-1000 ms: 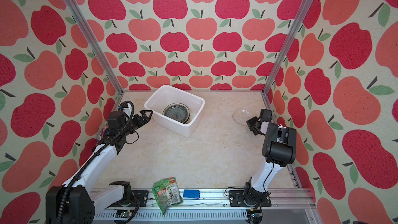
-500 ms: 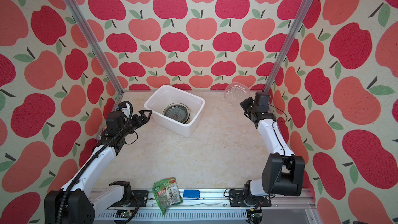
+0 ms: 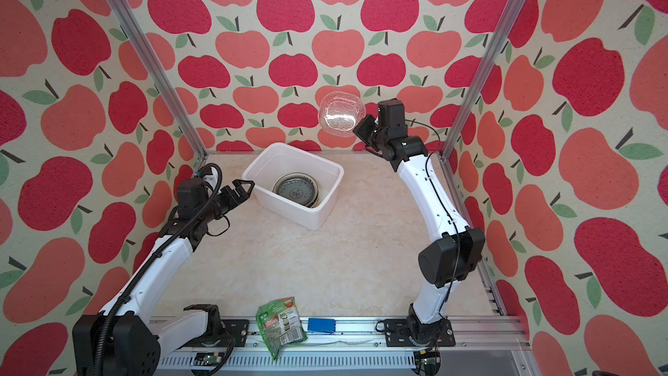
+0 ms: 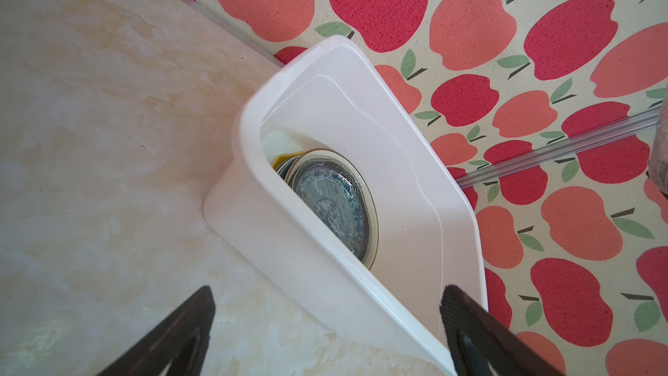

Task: Place the plates into the plastic bin on the countertop
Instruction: Place the plate in the plastic bin.

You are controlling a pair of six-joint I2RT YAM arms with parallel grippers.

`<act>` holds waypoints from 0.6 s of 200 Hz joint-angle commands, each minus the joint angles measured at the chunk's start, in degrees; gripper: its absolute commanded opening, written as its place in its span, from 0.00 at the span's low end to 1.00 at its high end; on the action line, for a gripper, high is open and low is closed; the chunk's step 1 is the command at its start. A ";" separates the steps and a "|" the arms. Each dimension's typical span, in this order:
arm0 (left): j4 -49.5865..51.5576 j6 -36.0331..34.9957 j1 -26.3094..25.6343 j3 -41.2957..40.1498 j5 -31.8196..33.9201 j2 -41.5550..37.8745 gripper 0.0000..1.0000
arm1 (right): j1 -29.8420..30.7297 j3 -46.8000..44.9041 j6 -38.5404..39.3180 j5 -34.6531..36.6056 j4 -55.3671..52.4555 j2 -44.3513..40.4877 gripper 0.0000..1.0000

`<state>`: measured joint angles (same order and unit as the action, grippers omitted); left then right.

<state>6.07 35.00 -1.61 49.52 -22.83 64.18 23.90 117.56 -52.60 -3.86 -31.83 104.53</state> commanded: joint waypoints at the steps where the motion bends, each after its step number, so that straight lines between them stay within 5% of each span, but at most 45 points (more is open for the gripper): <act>1: 6.81 -0.65 0.20 3.00 1.07 -0.92 1.00 | 2.77 12.31 0.13 0.43 -13.74 6.77 0.00; 49: 9.99 -0.86 1.08 3.40 -1.30 -1.61 1.00 | 8.57 35.23 -1.61 -1.56 -27.48 23.53 0.00; 120: 13.26 0.81 1.61 6.84 -8.18 4.04 0.98 | 12.99 33.53 -3.15 -4.04 -31.79 30.58 0.00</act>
<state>17.10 35.07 -0.43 54.06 -28.12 65.91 36.18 151.55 -54.57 -6.61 -60.45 134.63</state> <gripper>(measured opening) 0.981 0.066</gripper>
